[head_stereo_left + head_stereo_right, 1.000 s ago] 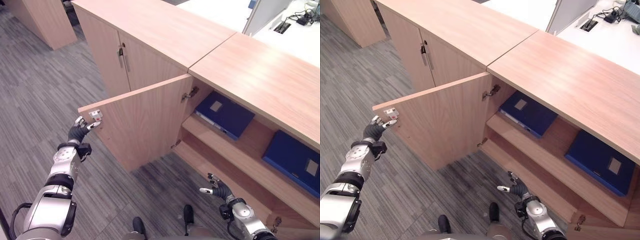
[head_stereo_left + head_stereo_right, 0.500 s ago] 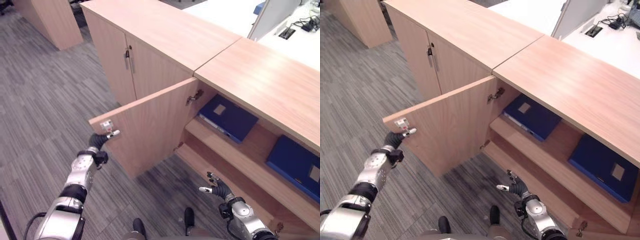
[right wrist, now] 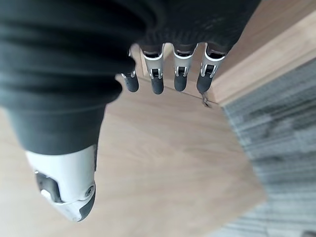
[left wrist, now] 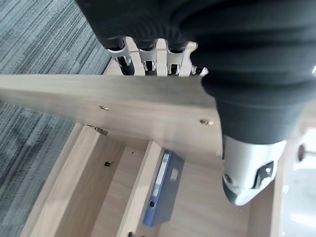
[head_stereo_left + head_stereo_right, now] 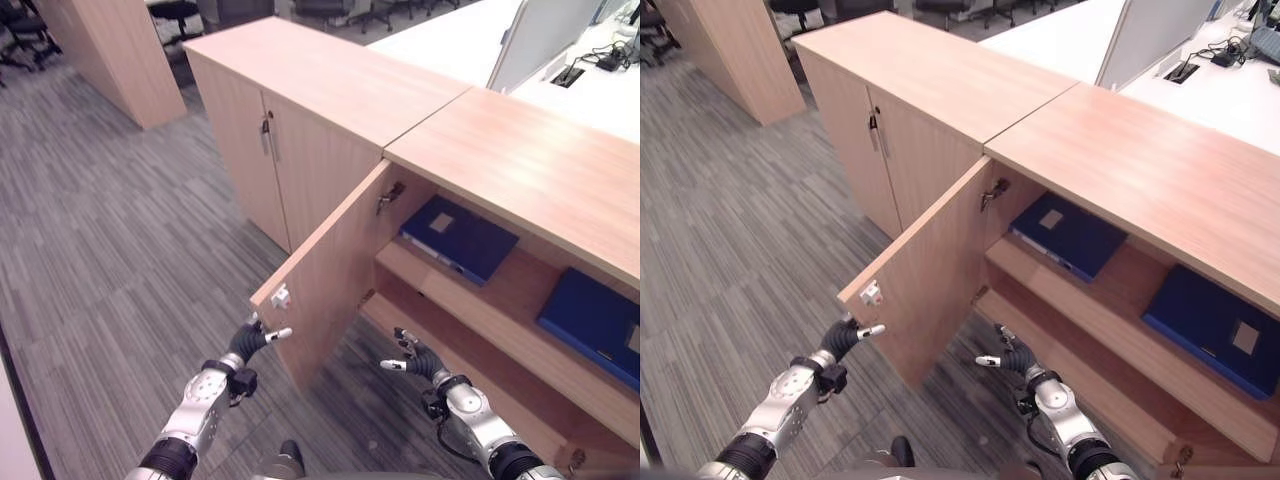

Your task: Put the empty folder in the office cabinet

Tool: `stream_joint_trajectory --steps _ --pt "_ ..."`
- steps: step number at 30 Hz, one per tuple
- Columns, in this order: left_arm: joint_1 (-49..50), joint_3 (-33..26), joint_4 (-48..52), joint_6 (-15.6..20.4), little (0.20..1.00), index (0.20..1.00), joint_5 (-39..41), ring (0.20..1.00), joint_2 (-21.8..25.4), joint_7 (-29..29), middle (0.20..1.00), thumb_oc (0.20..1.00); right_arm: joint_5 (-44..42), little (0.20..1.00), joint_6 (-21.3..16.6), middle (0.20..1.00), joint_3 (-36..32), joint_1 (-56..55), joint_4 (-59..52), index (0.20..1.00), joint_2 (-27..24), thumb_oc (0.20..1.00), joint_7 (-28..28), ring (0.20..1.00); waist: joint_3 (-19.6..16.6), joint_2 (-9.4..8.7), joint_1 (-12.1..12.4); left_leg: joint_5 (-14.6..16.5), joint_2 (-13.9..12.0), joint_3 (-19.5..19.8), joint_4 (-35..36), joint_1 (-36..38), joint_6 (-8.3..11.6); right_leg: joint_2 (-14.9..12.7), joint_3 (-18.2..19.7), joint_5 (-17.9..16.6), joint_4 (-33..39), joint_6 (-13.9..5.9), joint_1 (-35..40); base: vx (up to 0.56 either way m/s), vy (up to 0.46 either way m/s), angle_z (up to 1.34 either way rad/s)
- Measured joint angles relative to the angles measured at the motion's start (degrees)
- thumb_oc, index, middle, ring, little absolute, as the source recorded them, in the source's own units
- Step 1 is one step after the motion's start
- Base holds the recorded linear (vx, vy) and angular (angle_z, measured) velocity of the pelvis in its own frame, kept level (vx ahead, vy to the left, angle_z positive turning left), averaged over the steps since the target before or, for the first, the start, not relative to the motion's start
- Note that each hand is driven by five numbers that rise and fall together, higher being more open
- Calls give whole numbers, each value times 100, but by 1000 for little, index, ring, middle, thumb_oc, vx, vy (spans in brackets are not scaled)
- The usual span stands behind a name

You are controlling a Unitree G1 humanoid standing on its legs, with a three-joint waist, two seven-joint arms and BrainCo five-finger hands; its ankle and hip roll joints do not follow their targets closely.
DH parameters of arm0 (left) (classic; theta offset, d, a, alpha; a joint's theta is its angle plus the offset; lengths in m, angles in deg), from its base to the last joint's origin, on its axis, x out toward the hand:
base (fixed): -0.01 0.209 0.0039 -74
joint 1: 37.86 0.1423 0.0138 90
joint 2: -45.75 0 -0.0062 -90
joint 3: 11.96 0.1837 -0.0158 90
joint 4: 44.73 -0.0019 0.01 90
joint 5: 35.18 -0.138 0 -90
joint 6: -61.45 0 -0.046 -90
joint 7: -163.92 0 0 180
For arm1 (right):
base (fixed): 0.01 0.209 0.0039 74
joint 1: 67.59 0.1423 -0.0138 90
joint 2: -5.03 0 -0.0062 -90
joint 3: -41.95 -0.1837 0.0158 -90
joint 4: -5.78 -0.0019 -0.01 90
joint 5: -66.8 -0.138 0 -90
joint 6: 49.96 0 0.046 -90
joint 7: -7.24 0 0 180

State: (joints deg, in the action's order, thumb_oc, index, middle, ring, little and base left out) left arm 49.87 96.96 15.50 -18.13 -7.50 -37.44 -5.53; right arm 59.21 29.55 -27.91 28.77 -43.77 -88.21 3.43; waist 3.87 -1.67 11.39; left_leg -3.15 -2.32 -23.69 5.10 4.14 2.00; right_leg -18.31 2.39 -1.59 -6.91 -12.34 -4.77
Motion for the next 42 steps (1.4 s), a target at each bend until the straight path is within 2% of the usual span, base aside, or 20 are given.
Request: stream_joint_trajectory --steps 6,11,13,15,16,17,18,20,21,22,23,24,26,27,28,29,30,32,38,42 --pt "442 149 7 -89 1000 1000 -17 1000 -112 12 1000 1000 -2 1000 116 1000 -72 -268 1 1000 -287 1000 35 1000 -232 308 -247 -16 -410 173 3 118 314 460 -12 -182 942 56 385 -79 -244 -35" --pt "385 479 77 -113 1000 1000 13 1000 -218 -33 1000 1000 -14 1000 113 1000 -22 -333 -1 1000 -252 1000 49 1000 -280 312 -535 -68 -529 191 14 46 418 612 84 -286 1003 19 242 -121 -218 -21" --pt "26 803 69 -237 1000 1000 12 1000 -354 -29 1000 1000 -20 1000 104 1000 0 -313 -1 1000 -240 1000 104 1000 -291 300 -765 -145 -674 -4 -3 7 505 794 165 -310 441 68 -253 -155 -309 -65" --pt "-133 793 -1 -281 1000 1000 17 1000 -353 -111 1000 1000 -22 1000 98 1000 79 -200 14 1000 -136 1000 128 1000 -276 193 -835 -42 -704 -132 -70 80 573 1019 300 -165 -167 312 -772 -102 -174 -117" --pt "-304 808 -152 -283 1000 1000 15 1000 -428 -136 1000 1000 -23 1000 97 1000 70 -148 33 1000 -130 1000 158 1000 -256 190 -857 120 -586 395 -156 103 430 1154 574 -174 -173 388 -857 -80 -145 -135" --pt "-422 813 -222 -284 1000 1000 15 1000 -475 -159 1000 1000 -26 1000 95 1000 47 -138 33 1000 -143 1000 164 1000 -207 130 -868 233 -512 688 -215 93 373 1219 719 -207 -151 421 -893 -25 -147 -126" --pt "-544 818 -253 -284 1000 1000 14 1000 -467 -178 1000 1000 -27 1000 96 1000 16 -121 32 1000 -162 1000 171 1000 -204 215 -843 316 -447 926 -256 57 304 1249 807 -247 -124 396 -886 7 -103 -82" --pt "-958 886 -264 -264 1000 1000 -2 1000 -671 -186 1000 1000 -29 1000 88 1000 -51 -134 203 1000 -239 1000 254 1000 -142 224 -1016 465 -482 955 -362 138 249 1358 862 -331 101 388 -900 118 -99 -111" --pt "-1144 633 -502 -249 1000 1000 7 1000 -882 -408 1000 1000 -29 1000 87 1000 -40 -132 283 1000 -261 1000 259 1000 -121 230 -1082 561 -556 752 -323 264 342 1431 708 -329 291 457 -949 183 -89 -135" --pt "-1157 571 -521 -203 1000 1000 4 1000 -846 -445 1000 1000 -31 1000 79 1000 -52 -130 279 1000 -244 1000 259 1000 -98 311 -995 620 -740 567 -291 256 368 1522 610 -283 -107 461 -1060 113 -35 -116" --pt "-1167 553 -566 -117 1000 1000 3 1000 -709 -466 1000 1000 -30 1000 89 1000 -37 -180 287 1000 -232 1000 248 1000 -134 231 -966 712 -768 439 -362 330 433 1615 418 178 -1082 464 -1313 103 5 -63" --pt "-1172 539 -640 -52 1000 1000 -4 1000 -672 -464 1000 1000 -31 1000 95 1000 -52 -171 290 1000 -253 1000 253 1000 -102 162 -999 733 -703 460 -399 450 386 1620 421 311 -1164 746 -1310 107 4 -35" --pt "-1156 520 -678 -48 1000 1000 -4 1000 -706 -507 1000 1000 -32 1000 90 1000 -70 -134 289 1000 -318 1000 258 1000 -109 221 -902 629 -743 609 -674 383 300 1730 606 141 -814 854 -1119 130 31 -40" --pt "-1107 387 -779 -42 1000 1000 -16 1000 -662 -511 1000 1000 -31 1000 87 1000 -59 -110 288 1000 -264 1000 253 1000 -65 110 -844 726 -728 653 -1013 248 287 1673 849 -78 -396 968 -862 104 48 -84" --pt "-1050 329 -879 -44 1000 1000 -67 1000 -650 -532 1000 1000 -33 1000 57 1000 -51 -169 243 1000 -217 1000 251 1000 -107 50 -856 718 -531 767 -570 279 295 1550 1007 -357 217 937 -527 90 69 -83" --pt "-1056 258 -888 -42 1000 1000 -156 1000 -674 -551 1000 1000 -33 1000 54 1000 -43 -185 239 1000 -236 1000 245 1000 -150 134 -935 656 -456 769 -20 256 281 1585 982 -468 538 782 -411 70 63 -99" --pt "-1022 133 -938 -19 1000 1000 -215 1000 -698 -553 1000 1000 -34 1000 72 1000 19 -243 249 1000 -168 1000 239 1000 -192 192 -925 332 -490 805 46 280 334 1608 955 -544 715 667 -318 84 113 -65" --pt "-1048 -18 -1135 56 1000 1000 -243 1000 -560 -567 1000 1000 -31 1000 57 1000 57 -618 224 1000 63 1000 129 1000 -387 -167 -1109 353 -319 584 3 348 319 1473 959 -616 943 506 -322 116 124 -55" --pt "-1181 -949 -2024 73 1000 1000 -450 1000 -205 -777 1000 1000 -31 1000 59 1000 -38 -1065 221 1000 96 1000 -39 1000 -441 -153 -1521 514 -197 -99 4 681 271 1439 1262 -890 1183 382 -224 60 89 -57" --pt "-1473 -1490 -2497 89 1000 1000 -439 1000 155 -801 1000 1000 -31 1000 16 1000 -142 -1114 174 1000 27 1000 -132 1000 -459 -183 -1547 559 -247 -356 12 710 347 1533 1369 -874 1215 413 -339 12 66 -37"
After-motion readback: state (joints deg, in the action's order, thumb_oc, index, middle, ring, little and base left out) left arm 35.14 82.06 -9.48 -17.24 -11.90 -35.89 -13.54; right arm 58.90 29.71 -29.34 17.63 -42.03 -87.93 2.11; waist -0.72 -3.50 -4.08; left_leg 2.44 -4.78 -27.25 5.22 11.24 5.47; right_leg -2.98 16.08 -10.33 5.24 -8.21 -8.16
